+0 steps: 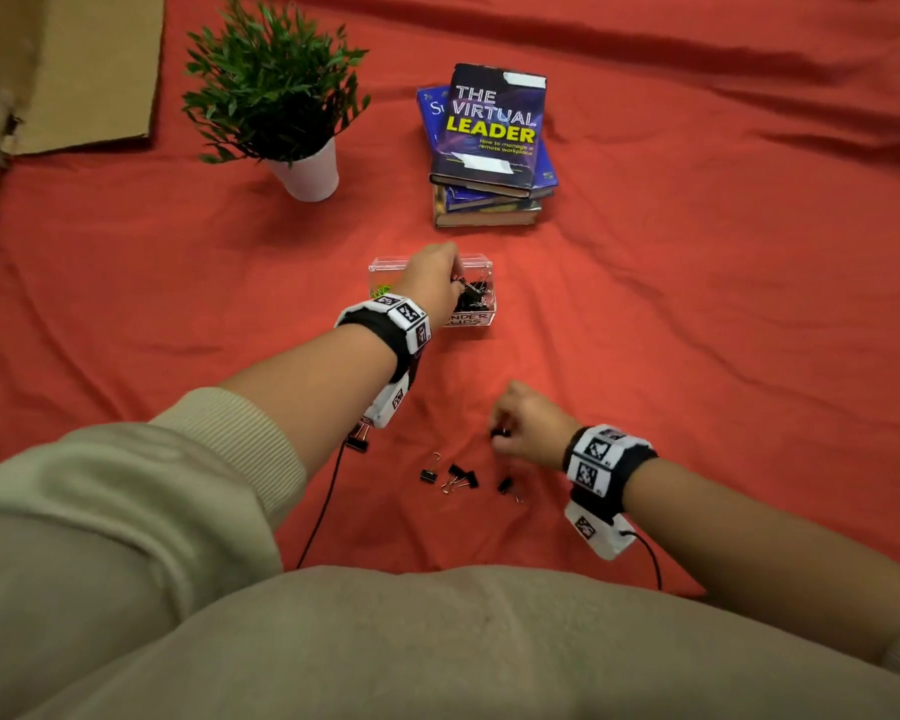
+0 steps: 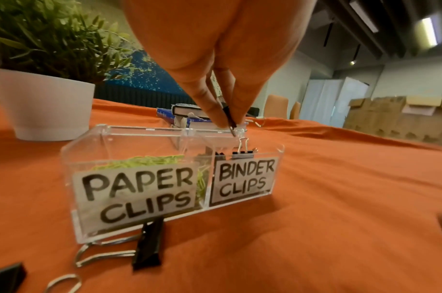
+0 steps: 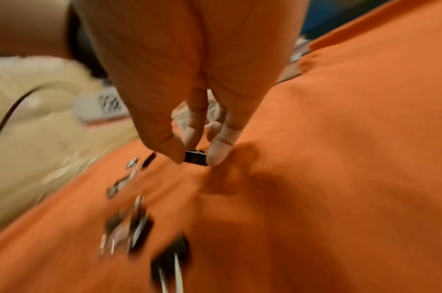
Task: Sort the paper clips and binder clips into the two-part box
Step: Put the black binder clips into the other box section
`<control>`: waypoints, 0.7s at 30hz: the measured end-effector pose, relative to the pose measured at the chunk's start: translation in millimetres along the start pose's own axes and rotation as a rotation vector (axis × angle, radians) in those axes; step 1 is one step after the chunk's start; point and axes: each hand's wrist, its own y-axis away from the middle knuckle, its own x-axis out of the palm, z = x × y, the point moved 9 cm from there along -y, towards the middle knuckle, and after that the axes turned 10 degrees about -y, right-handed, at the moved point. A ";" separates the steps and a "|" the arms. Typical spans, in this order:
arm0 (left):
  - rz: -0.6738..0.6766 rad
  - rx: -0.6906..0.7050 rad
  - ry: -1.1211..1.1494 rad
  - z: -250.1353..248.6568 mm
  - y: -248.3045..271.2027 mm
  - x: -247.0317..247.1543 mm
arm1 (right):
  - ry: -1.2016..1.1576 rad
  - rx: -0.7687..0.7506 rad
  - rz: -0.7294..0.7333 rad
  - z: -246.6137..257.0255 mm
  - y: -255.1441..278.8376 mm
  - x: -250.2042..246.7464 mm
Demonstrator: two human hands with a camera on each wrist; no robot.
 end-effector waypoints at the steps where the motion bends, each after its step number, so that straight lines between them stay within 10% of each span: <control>1: 0.024 0.020 -0.032 -1.6 -2.6 5.2 | -0.069 0.012 -0.089 1.7 -2.9 -17.5; 10: 0.040 0.182 -0.091 -6.5 30.0 18.3 | -0.270 -0.007 -0.399 30.0 -64.7 -109.8; 21: 0.473 0.304 -0.321 23.4 159.5 79.2 | 0.180 -0.130 -0.100 58.0 -57.7 -56.5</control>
